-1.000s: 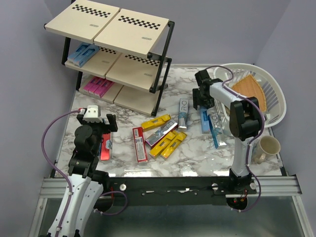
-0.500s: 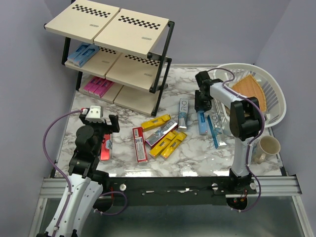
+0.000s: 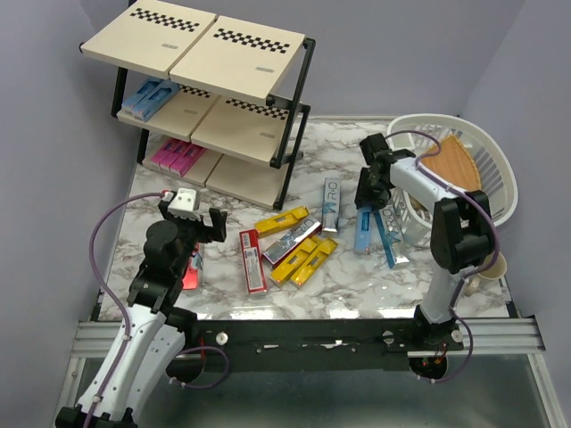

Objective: Place and organize the toothpastes onto the shelf
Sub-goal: Pick up the toothpaste from the center of the board, then place the toothpaste on the shelf.

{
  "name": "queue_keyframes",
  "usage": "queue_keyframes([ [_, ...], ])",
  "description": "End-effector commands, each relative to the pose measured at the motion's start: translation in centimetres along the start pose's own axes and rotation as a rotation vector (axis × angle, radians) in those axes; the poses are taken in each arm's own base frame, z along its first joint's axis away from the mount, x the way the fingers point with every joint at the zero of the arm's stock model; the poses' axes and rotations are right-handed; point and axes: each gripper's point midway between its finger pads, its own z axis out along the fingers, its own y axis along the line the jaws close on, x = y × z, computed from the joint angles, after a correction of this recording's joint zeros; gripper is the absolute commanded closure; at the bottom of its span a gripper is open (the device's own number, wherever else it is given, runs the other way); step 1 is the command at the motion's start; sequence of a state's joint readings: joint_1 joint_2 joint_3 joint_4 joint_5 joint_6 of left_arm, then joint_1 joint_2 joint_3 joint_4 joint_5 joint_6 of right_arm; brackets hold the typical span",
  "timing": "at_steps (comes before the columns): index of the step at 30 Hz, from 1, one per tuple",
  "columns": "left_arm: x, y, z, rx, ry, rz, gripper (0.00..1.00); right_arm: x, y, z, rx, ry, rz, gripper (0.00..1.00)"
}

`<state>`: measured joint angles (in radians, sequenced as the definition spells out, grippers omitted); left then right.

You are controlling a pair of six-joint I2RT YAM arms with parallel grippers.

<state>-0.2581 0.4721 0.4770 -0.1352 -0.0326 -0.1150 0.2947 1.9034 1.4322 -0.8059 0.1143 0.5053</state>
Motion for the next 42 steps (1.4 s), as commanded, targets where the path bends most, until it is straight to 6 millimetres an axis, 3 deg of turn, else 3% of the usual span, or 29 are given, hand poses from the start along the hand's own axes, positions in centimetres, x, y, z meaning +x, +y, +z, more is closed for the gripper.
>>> queue_keyframes([
  [1,0.2,-3.3,1.2,0.148,0.052,0.005,0.01,0.8,0.4,-2.7,-0.067,-0.028,0.072,0.62],
  [5,0.4,-6.2,2.3,0.216,0.089,0.040,0.01,1.3,0.8,-4.0,-0.119,-0.037,0.101,0.62],
  [8,-0.2,-9.3,2.9,0.255,0.066,0.094,0.01,1.3,1.1,-5.2,-0.156,-0.056,0.124,0.62],
  [9,-0.3,-11.7,2.4,0.315,0.061,0.112,0.01,1.3,1.3,-5.5,-0.166,-0.057,0.130,0.62],
  [12,-1.0,-14.5,3.3,0.317,0.026,0.151,0.01,1.5,2.4,-6.7,-0.240,-0.052,0.162,0.62],
  [13,-0.4,-16.4,3.4,0.327,0.027,0.173,0.01,1.7,2.6,-6.8,-0.255,-0.045,0.171,0.62],
  [15,-0.6,-18.0,3.6,0.318,0.003,0.192,0.01,1.7,3.4,-7.7,-0.311,-0.046,0.203,0.62],
  [16,-0.4,-20.0,3.4,0.346,-0.018,0.186,0.01,2.0,3.5,-7.7,-0.324,-0.038,0.212,0.62],
  [21,-0.5,-24.9,3.6,0.407,-0.065,0.177,0.01,2.4,5.3,-9.0,-0.429,-0.011,0.258,0.62],
  [22,0.6,-25.7,4.1,0.412,-0.046,0.226,0.01,2.4,5.3,-9.2,-0.436,-0.012,0.263,0.62],
  [27,1.5,-30.1,3.2,0.472,-0.047,0.349,0.01,2.6,5.8,-9.6,-0.469,0.001,0.274,0.62],
  [33,3.6,-33.0,3.0,0.472,-0.014,0.426,0.01,2.6,6.2,-9.9,-0.493,0.012,0.287,0.61],
  [36,4.5,-33.2,3.3,0.427,0.013,0.446,0.01,2.6,6.2,-10.0,-0.493,0.010,0.284,0.61],
  [37,5.7,-32.9,3.7,0.403,0.042,0.472,0.01,2.5,6.3,-10.1,-0.496,0.009,0.287,0.61],
  [42,6.0,-31.9,5.1,0.256,0.085,0.513,0.01,2.7,6.5,-10.1,-0.507,0.017,0.291,0.60],
])
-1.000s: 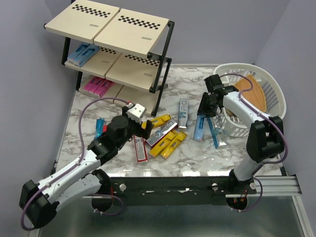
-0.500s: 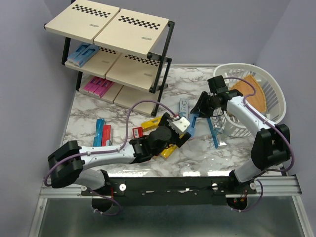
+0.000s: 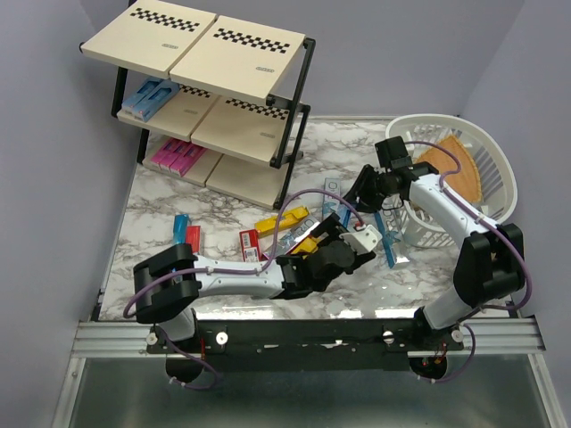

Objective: Place and organize the toothpastes onto the shelf
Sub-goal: Place the toothpaste on the shelf.

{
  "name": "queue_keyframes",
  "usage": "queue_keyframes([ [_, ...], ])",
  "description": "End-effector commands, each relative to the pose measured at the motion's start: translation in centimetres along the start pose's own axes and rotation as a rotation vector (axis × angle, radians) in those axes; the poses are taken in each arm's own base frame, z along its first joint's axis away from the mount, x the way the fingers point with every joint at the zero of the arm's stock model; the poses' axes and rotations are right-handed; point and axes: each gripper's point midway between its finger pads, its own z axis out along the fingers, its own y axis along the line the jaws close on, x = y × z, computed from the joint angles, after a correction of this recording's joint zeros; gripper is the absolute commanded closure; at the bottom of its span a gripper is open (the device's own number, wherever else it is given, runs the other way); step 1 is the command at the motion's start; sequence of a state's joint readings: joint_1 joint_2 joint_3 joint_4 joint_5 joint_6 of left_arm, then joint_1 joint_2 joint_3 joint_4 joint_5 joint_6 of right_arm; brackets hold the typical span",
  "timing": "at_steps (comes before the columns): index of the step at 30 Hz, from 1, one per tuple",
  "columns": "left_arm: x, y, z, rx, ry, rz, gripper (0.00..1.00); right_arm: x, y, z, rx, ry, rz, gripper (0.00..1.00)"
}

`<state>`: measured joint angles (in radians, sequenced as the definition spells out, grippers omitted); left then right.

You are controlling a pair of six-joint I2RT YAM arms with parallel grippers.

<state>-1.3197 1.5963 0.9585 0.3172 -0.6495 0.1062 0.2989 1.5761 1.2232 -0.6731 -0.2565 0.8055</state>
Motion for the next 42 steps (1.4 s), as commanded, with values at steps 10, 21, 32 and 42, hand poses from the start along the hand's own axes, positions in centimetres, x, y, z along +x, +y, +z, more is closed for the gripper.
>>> queue_keyframes([
  [10,2.5,1.6,1.4,-0.203,0.191,0.066,0.13,0.3,1.2,-1.0,-0.069,-0.001,0.020,0.60],
  [21,3.5,1.8,1.0,-0.233,0.255,0.095,0.29,0.2,1.4,-1.0,-0.075,-0.002,0.036,0.59],
  [32,2.1,1.9,0.3,-0.209,0.216,0.043,0.66,0.1,1.8,-1.0,-0.095,-0.001,0.035,0.51],
  [42,0.7,3.2,-1.7,-0.127,0.166,-0.075,0.73,-1.5,4.3,-2.9,-0.190,-0.075,-0.074,0.16],
])
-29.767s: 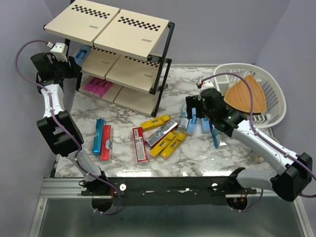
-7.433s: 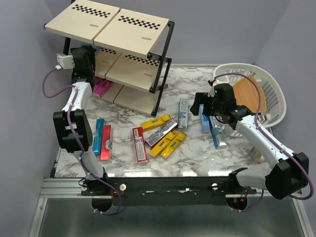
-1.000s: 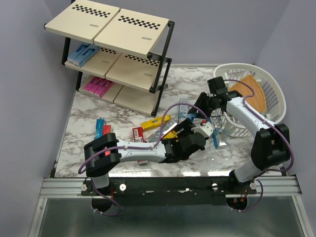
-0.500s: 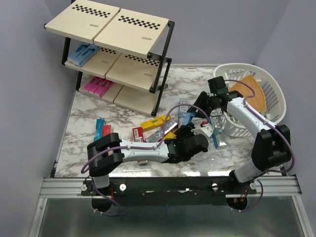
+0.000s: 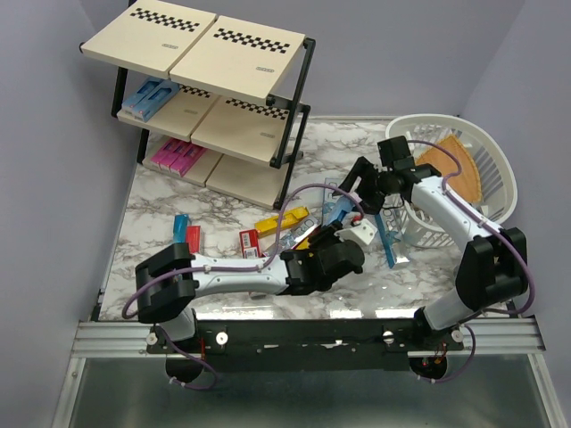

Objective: Place and organize the toothpastes onto the shelf
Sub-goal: Place the toothpaste on the shelf.

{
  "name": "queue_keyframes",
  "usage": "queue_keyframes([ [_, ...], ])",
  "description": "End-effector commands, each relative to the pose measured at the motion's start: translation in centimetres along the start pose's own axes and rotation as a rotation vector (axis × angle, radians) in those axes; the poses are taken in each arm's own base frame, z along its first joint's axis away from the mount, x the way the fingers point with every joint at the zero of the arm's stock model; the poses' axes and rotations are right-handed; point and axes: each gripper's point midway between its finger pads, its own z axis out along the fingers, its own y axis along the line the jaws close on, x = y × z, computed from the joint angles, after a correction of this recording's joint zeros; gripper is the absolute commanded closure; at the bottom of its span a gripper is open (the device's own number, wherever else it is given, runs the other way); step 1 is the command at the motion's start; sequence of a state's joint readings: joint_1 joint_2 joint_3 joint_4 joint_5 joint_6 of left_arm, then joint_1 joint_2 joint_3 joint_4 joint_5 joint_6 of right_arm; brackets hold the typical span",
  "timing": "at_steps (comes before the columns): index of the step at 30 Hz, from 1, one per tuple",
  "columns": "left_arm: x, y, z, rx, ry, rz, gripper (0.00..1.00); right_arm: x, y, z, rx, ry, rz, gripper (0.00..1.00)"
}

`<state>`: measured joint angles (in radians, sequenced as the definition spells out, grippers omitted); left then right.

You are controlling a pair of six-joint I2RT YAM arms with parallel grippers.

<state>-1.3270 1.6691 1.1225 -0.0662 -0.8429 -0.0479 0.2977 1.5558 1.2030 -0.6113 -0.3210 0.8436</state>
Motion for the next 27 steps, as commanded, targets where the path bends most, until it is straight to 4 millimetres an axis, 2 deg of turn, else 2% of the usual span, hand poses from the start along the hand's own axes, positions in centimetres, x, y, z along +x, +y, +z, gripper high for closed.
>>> queue_keyframes([
  [1,-1.7,1.9,-2.2,0.074,-0.045,-0.141,0.73,-1.7,3.2,-2.7,-0.118,-0.085,-0.120,0.15],
  [6,-0.8,3.3,-4.4,0.131,0.009,-0.220,0.73,-2.6,5.1,-4.7,-0.193,-0.161,-0.278,0.12],
  [10,1.1,3.9,-5.8,0.228,0.070,-0.270,0.73,-3.0,6.2,-6.2,-0.246,-0.216,-0.396,0.05],
  [13,1.3,5.5,-6.8,0.240,0.077,-0.314,0.73,-3.5,6.9,-7.4,-0.274,-0.274,-0.478,0.04],
  [18,1.0,10.1,-7.8,0.228,0.076,-0.408,0.73,-4.5,6.8,-9.1,-0.247,-0.371,-0.553,0.02],
  [21,0.9,12.8,-8.3,0.216,0.070,-0.415,0.72,-5.1,6.3,-9.3,-0.213,-0.408,-0.566,0.02],
  [27,-1.1,17.0,-9.2,0.214,0.033,-0.426,0.72,-5.3,6.1,-9.2,-0.206,-0.422,-0.562,0.02],
])
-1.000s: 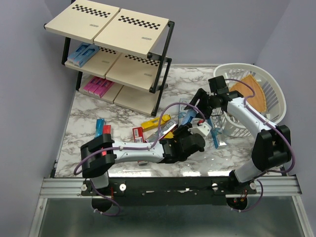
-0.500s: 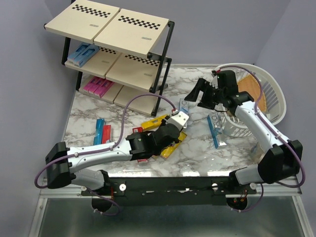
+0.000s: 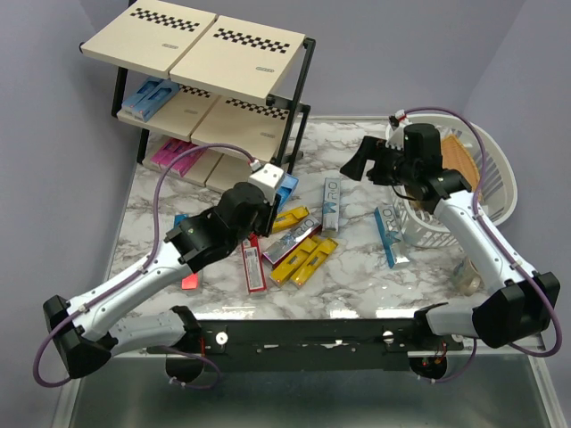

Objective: Place and organize the toothpastes onto the shelf
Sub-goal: Place the toothpaste on the shelf.

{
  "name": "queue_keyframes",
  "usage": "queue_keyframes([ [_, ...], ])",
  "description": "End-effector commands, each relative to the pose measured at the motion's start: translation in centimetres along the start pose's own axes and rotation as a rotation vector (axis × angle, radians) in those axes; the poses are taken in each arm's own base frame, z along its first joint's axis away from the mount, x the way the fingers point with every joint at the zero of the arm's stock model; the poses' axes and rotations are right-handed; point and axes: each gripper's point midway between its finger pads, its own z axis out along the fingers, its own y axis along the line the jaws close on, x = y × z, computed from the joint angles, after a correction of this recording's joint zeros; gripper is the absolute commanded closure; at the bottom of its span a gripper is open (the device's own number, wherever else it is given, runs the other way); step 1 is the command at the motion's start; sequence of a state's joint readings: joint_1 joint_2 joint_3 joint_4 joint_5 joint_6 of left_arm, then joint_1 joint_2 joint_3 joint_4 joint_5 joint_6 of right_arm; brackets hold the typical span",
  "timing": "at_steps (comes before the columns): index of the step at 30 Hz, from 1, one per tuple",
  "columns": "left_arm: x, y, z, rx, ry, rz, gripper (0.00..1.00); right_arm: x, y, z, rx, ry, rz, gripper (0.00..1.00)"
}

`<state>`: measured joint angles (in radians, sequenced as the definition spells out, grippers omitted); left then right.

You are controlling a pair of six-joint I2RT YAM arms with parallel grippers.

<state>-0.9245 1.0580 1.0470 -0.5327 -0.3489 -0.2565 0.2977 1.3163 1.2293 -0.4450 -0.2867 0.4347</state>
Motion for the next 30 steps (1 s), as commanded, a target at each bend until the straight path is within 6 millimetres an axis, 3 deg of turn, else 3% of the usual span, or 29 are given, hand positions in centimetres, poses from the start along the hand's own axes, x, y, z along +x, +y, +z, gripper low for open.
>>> queue_keyframes([
  [1,-3.5,1.5,-2.2,0.071,-0.041,-0.010,0.72,-0.9,-0.5,-0.3,0.025,-0.053,-0.042,0.02],
  [7,-7.0,5.3,-3.8,0.022,-0.090,-0.033,0.72,-0.2,-0.6,-0.5,0.020,-0.034,-0.026,0.02],
  [11,-8.0,8.1,-2.9,-0.027,-0.078,-0.056,0.72,0.7,0.1,-0.6,-0.023,-0.004,-0.008,0.02],
  [12,-8.2,9.7,-2.8,-0.064,-0.079,-0.079,0.72,0.7,0.3,-0.9,-0.030,-0.010,-0.012,0.02],
  [18,-11.0,13.7,-2.0,-0.097,-0.152,-0.113,0.72,0.7,1.9,-1.8,-0.111,-0.021,-0.026,0.02],
  [22,-12.1,19.2,-1.7,-0.186,-0.224,-0.155,0.73,0.7,2.5,-2.2,-0.148,-0.025,-0.041,0.02],
  [25,-12.6,21.6,-1.5,-0.188,-0.275,-0.160,0.73,1.1,2.9,-2.5,-0.171,-0.018,-0.053,0.03],
  [26,-12.5,23.6,-1.7,-0.224,-0.285,-0.178,0.73,1.4,2.9,-2.5,-0.171,-0.015,-0.055,0.03],
  [30,-12.4,26.9,-1.2,-0.238,-0.318,-0.169,0.72,1.7,2.8,-3.1,-0.139,-0.034,-0.130,0.03],
])
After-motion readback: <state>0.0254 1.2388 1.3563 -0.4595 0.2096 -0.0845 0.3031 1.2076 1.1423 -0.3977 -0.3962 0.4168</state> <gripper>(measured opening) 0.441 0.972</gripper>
